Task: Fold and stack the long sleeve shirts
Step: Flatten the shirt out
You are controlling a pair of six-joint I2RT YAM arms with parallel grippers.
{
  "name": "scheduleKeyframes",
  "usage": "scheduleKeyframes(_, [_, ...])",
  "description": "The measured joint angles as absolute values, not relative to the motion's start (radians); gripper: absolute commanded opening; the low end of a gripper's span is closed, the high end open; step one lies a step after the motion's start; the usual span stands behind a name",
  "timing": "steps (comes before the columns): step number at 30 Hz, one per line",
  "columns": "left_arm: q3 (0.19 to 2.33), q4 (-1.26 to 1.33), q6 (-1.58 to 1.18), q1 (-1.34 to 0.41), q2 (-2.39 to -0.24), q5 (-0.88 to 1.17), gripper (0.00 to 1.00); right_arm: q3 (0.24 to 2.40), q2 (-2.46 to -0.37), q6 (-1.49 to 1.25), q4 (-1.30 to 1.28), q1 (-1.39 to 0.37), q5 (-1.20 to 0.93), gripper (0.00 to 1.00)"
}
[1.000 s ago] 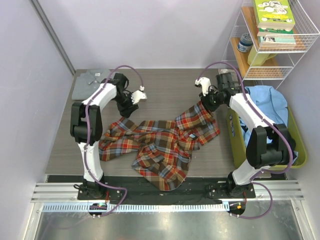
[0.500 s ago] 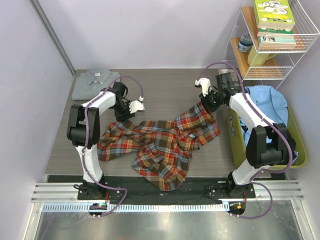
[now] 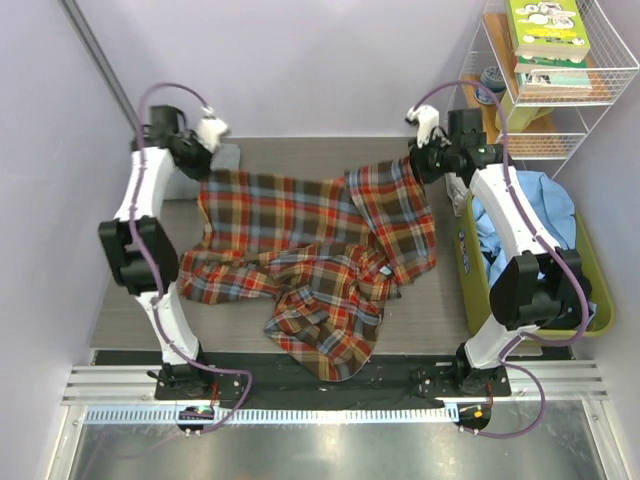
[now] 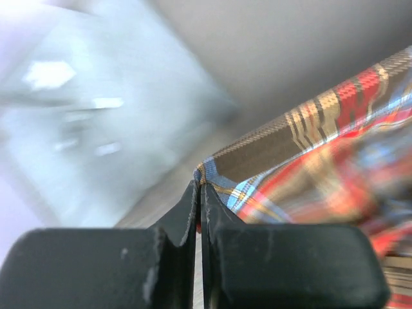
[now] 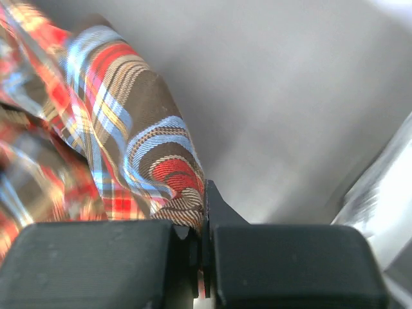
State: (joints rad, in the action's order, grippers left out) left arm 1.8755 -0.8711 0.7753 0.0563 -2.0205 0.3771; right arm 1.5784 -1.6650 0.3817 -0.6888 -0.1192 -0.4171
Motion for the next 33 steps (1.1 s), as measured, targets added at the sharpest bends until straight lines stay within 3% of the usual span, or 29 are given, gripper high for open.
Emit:
scheduleKeyframes(5, [1.902,-0.751,0.501,0.163,-1.776,0.453,0.00,1.729,-1.643,0.274,-0.587,-0.117,-0.414,0.01])
scheduleKeyframes(10, [1.781,-0.583,0.312,0.179,-1.445,0.466,0.00,1.765,-1.527,0.199,-0.522,-0.115,-0.367,0.01])
scheduleKeyframes(24, [1.682,-0.372,0.104,0.184,-0.763,0.356,0.00,1.865,-0.907,0.152,-0.352,-0.114,-0.224,0.01])
scheduleKeyframes(33, [1.926,-0.294,0.089,0.186,-0.717,0.272,0.00,2.138,-0.885,0.253,-0.251,-0.111,-0.182,0.01])
